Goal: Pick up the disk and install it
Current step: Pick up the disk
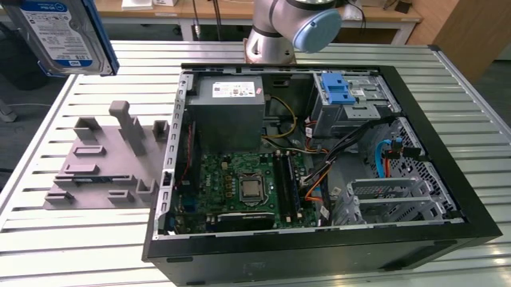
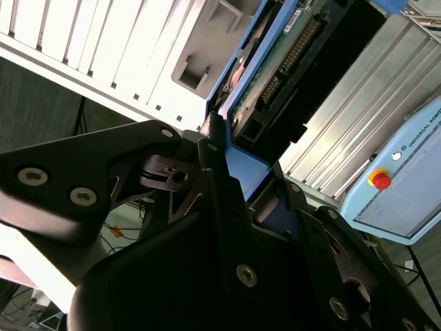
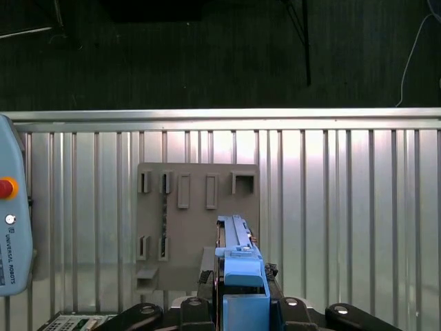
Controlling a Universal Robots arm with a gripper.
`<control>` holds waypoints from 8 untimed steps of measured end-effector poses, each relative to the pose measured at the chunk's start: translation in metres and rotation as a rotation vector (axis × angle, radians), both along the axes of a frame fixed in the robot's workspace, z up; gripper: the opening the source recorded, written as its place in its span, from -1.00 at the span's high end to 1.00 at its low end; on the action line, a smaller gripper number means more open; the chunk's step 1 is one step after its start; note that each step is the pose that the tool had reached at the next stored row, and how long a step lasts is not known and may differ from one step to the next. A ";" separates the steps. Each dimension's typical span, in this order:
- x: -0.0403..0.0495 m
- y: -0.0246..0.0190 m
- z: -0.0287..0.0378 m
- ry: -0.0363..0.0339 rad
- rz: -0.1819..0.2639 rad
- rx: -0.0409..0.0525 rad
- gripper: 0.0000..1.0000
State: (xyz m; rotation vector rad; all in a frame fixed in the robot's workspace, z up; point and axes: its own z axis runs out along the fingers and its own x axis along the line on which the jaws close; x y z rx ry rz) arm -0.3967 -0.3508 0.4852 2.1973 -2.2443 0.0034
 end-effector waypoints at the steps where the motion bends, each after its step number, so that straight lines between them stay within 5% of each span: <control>1: 0.0007 0.0000 0.0000 0.0001 0.000 -0.0001 0.27; 8: 0.0077 0.0000 -0.0001 0.0000 0.000 0.0000 0.27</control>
